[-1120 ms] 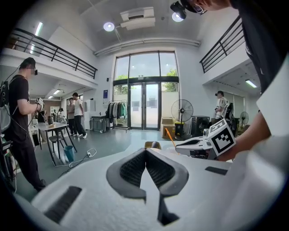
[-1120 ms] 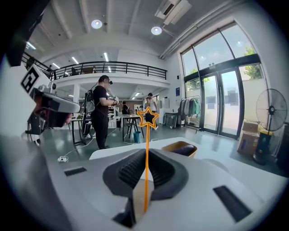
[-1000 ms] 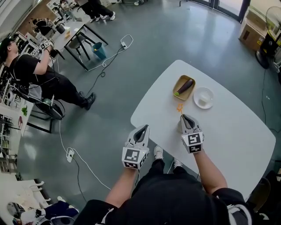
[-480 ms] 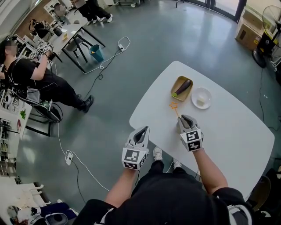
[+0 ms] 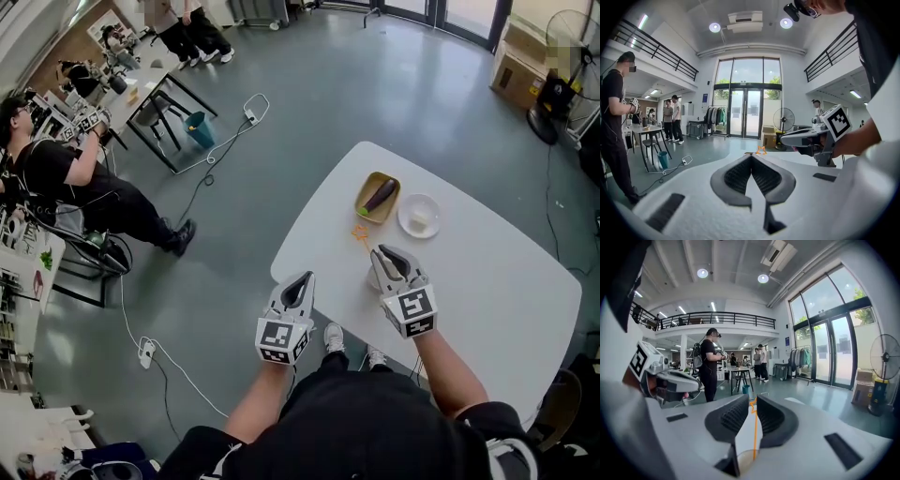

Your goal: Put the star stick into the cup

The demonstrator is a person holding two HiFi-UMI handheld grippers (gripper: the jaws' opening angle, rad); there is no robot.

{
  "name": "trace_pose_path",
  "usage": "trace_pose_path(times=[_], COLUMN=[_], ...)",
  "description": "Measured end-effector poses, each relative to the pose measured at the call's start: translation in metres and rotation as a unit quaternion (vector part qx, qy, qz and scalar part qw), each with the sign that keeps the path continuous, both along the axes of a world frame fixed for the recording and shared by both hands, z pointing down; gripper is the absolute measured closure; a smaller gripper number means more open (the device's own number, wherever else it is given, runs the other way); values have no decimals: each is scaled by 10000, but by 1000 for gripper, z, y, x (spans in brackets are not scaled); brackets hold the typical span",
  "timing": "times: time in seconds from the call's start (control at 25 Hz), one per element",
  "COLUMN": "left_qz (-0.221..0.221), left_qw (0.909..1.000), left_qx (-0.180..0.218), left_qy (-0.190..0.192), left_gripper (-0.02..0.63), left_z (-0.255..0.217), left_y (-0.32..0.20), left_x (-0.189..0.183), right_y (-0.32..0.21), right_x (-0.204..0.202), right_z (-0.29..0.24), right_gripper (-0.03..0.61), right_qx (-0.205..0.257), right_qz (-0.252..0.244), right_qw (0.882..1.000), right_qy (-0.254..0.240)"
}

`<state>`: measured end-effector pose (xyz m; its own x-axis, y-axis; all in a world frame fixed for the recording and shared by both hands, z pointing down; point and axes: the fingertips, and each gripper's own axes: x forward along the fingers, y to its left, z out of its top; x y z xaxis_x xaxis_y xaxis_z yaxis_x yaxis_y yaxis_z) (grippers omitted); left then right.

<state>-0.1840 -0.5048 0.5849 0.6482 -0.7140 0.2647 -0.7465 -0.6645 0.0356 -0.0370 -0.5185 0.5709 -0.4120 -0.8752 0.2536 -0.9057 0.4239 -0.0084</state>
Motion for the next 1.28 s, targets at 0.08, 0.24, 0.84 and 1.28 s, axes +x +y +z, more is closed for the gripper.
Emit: trace_pose_path(times=[0.08,0.24,0.84,1.28], left_qz=[36,178,494,716], left_qw=[10000,9996,9978,9967], left_qx=[68,205,377,347], left_qy=[18,36,209,178], left_gripper=[604,604,604,604], left_z=[-8,-20,-44,-38], left_y=[-3,-9,-19,-15], left_x=[2,14,41,57], right_y=[4,11,48,55], right_x=[-1,4,22,33], right_z=[-21,-60,-106,-94], right_gripper=[518,550,574,574], right_qx=[200,669,1381,1260], right_qz=[-14,46,282,388], right_qw=[9998,9977,9900,9910], right_qy=[-40,-79,7,233])
